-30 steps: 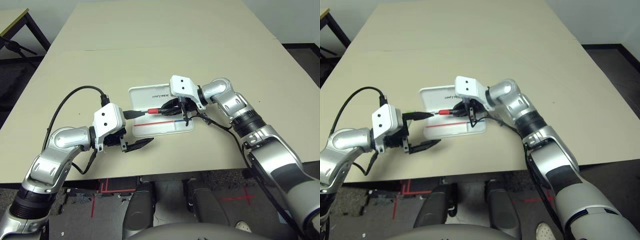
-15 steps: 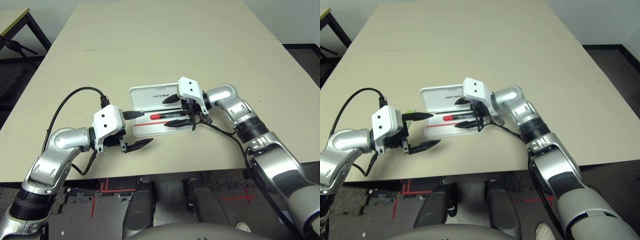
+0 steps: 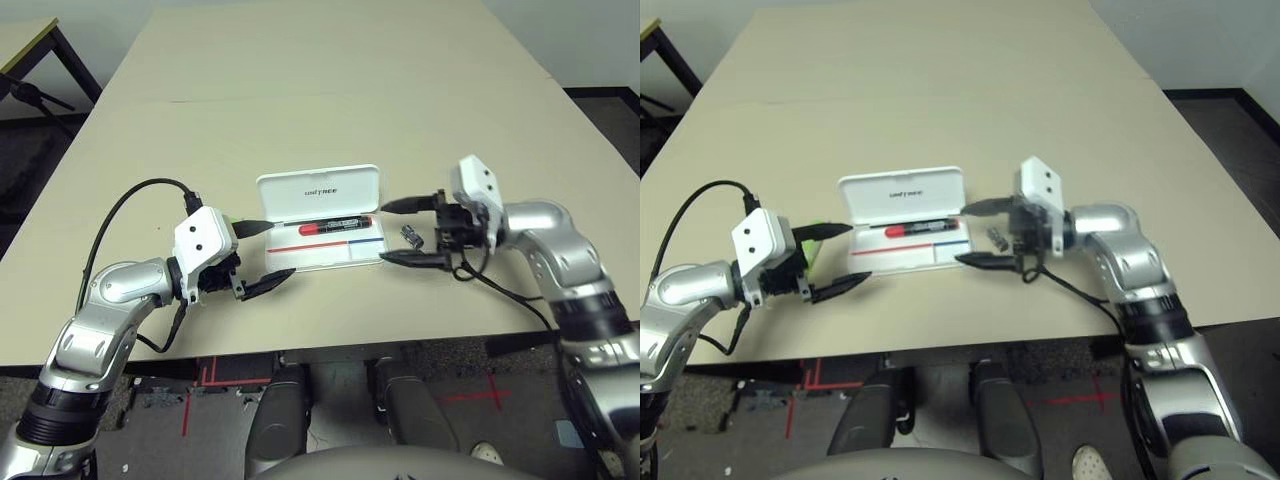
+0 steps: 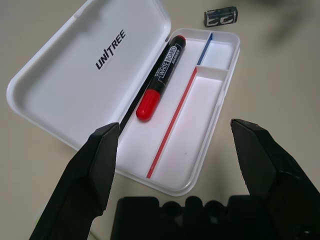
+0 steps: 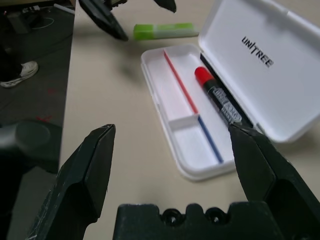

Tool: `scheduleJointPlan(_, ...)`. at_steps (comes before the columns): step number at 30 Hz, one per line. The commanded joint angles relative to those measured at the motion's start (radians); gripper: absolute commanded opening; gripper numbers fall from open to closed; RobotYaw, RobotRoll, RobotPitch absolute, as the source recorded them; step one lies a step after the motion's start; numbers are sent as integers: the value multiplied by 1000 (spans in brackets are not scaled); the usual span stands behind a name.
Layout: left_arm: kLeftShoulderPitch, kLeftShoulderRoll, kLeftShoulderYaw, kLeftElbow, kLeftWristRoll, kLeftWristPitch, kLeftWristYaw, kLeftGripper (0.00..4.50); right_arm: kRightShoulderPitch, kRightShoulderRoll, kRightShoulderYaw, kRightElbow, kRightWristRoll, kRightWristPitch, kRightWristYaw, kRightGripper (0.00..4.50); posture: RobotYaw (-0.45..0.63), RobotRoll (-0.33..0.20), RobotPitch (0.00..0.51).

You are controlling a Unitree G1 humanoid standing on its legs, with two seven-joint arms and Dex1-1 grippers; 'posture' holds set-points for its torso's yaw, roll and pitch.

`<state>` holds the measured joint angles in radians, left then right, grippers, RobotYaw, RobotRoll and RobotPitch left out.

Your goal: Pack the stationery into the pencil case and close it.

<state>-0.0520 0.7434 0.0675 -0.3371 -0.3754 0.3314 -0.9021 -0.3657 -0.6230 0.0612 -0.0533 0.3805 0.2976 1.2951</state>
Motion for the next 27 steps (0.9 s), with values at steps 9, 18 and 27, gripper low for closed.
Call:
scheduleJointPlan(9, 38, -28, 68, -39, 31, 195, 220, 4500, 27, -6, 16, -44, 17, -10, -28, 4481, 42, 0, 157)
scheduleJointPlan(18, -100, -144, 145, -78, -40, 582, 475, 4500, -7, 12, 51, 14, -6, -54, -18, 4481, 57, 0, 152)
scheduleJointPlan(27, -143, -187, 135, -40, 6, 691, 599, 4500, -12, 14, 61, 25, -14, -73, -24, 4481, 41, 0, 149)
